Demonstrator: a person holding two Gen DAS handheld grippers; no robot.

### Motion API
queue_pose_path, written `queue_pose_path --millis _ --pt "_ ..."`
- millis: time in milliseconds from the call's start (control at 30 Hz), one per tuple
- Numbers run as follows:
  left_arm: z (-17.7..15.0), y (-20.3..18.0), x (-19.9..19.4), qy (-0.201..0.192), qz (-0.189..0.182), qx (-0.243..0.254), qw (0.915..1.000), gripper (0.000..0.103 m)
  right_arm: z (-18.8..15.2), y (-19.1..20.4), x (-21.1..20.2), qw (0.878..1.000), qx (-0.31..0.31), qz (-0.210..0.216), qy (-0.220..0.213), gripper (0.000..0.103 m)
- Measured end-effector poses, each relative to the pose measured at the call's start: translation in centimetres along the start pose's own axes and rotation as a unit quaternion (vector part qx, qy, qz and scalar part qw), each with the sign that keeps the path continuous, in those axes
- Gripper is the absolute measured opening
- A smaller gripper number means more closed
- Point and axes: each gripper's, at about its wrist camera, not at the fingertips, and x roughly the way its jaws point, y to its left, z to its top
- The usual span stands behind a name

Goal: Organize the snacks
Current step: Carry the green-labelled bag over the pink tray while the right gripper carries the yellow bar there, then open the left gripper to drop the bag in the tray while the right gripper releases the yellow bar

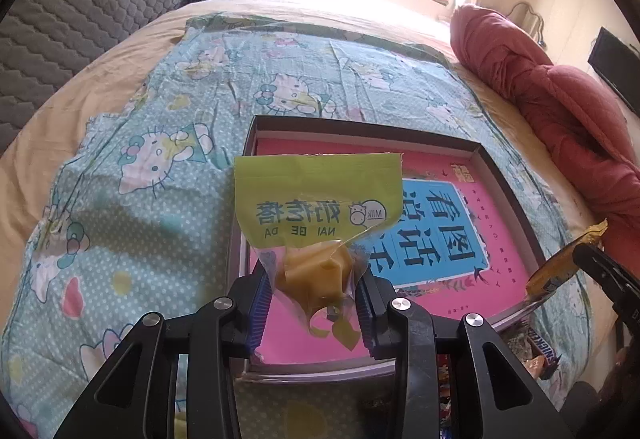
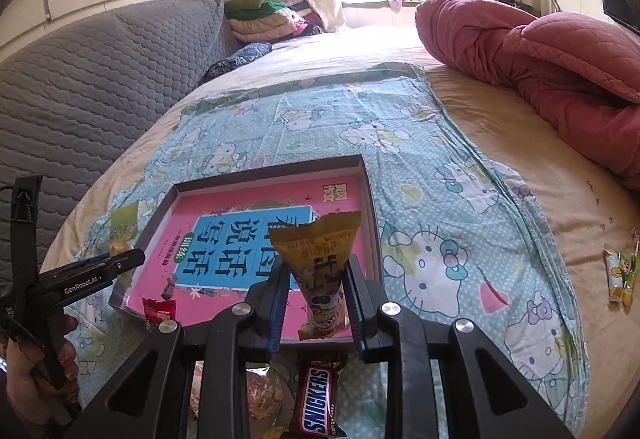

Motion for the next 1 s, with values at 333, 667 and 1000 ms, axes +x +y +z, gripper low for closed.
queue_pose_path --millis 333,667,1000 --pt "-0.3 0.1 1.3 0.013 0.001 0.009 0.9999 0.039 -0.3 1.8 4.9 0.999 -0.023 -0.024 0.043 0.028" --pt "-0.6 0.7 2.5 0.03 -0.016 0.003 0.9994 0.04 -0.9 2.1 7.0 0.998 -0.019 -0.025 0.062 0.028" --pt "-0.9 0.4 3.0 0.046 -0.02 0.009 0.9987 0.05 -1.4 0.8 7.1 0.997 0.01 -0.025 0.072 0.028"
